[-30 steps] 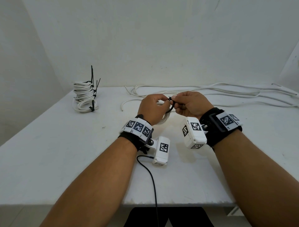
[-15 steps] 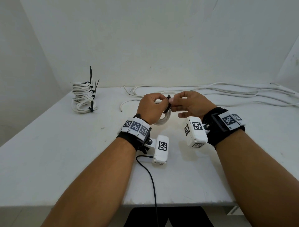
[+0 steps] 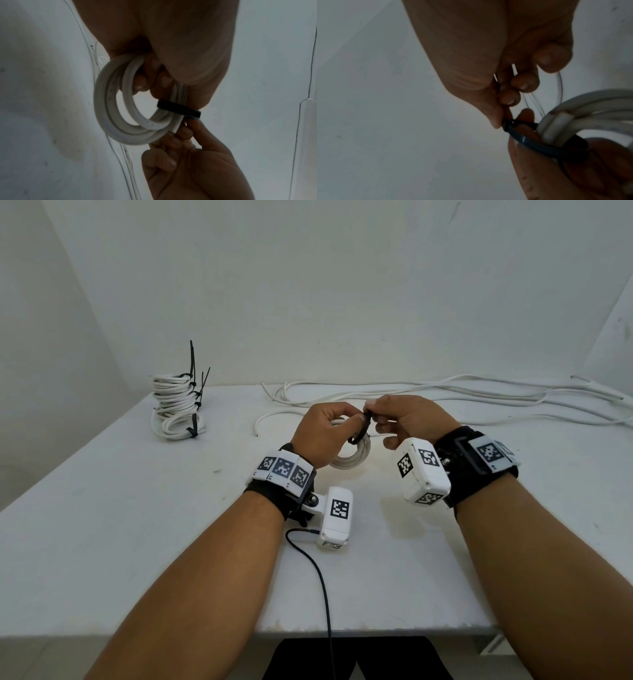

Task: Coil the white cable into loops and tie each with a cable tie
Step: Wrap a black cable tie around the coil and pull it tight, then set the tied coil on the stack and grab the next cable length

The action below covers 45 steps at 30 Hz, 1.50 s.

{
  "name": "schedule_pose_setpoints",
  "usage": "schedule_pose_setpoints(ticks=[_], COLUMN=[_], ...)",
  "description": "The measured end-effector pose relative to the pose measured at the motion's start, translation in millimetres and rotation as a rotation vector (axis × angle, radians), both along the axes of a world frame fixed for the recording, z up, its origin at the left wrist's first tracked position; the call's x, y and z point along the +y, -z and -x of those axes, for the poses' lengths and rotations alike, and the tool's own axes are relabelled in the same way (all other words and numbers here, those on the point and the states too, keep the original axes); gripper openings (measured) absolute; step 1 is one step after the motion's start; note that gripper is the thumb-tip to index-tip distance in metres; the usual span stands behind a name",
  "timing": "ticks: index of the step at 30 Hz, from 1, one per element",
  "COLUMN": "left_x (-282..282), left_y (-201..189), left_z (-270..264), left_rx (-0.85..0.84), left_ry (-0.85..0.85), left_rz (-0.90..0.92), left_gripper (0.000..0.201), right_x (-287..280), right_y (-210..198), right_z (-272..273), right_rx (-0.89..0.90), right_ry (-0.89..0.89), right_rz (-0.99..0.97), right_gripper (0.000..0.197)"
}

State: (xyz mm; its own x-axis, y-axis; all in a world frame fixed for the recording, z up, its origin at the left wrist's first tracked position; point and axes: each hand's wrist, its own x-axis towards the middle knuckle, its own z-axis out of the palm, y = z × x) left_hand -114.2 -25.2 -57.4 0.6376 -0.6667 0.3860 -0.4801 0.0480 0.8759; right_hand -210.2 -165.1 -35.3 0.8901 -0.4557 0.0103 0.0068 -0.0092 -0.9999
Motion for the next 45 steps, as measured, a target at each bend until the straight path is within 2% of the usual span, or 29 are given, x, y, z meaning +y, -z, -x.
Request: schedule_pose_setpoints(ticks=[2,6,9,12,16,21,23,25,27,29,31,32,34,37,40,42,45], left_x=[-1,-6,-9,-6,-9,-3,2,9,21,39,56,65,85,123,154,169,179], left_y=[-1,-2,0,2,-3,-10,-14,-23,-32,-41,-49,-51,-55,-56,-55,-51,-38], left_z=[3,10,9,5,9,1,-7,-18,-29,-38,-48,-57,-77,-113,-146,-164,-181], left_rx=[0.072,0.211,0.244,0.305,0.364,0.589,0.672,0.703,0.623,0.463,0.332,0.283,0.183,0.044,-0.036,-0.114,-0.226], left_ry=[0.060,0.127,0.057,0.064,0.153,0.203,0.214,0.182,0.085,-0.083,-0.211,-0.249,-0.342,-0.519,-0.635,-0.705,-0.750], left_rz=[0.008,0.058,0.088,0.110,0.123,0.097,0.170,0.305,0.379,0.333,0.291,0.296,0.270,0.082,-0.179,-0.355,-0.520], left_gripper=[0.020,0.029,0.033,0.035,0.045,0.039,0.032,0.026,0.020,0.016,0.016,0.017,0.021,0.033,0.041,0.038,0.033], right_x=[-9,-17,-5,9,6,13,17,18,21,30,41,45,52,55,54,54,56], right_y=[0,-1,-1,-1,-3,-5,-6,-4,0,2,6,8,15,24,25,26,28], right_z=[-1,0,-4,-5,-7,-10,-11,-15,-22,-27,-29,-30,-30,-32,-34,-35,-35], right_rx=[-0.017,-0.075,-0.089,-0.036,-0.049,-0.033,-0.008,0.042,0.188,0.444,0.669,0.737,0.816,0.886,0.903,0.898,0.880], right_ry=[0.090,0.261,0.163,-0.001,0.091,0.081,0.093,0.110,0.097,0.009,-0.097,-0.145,-0.189,-0.196,-0.186,-0.183,-0.180], right_rz=[0.008,-0.132,-0.195,-0.095,-0.061,-0.124,-0.187,-0.163,0.041,0.464,0.817,0.899,0.935,0.984,1.021,0.995,0.953], right_gripper=[0.013,0.014,0.018,0.022,0.020,0.022,0.027,0.034,0.037,0.044,0.065,0.076,0.093,0.103,0.107,0.106,0.108])
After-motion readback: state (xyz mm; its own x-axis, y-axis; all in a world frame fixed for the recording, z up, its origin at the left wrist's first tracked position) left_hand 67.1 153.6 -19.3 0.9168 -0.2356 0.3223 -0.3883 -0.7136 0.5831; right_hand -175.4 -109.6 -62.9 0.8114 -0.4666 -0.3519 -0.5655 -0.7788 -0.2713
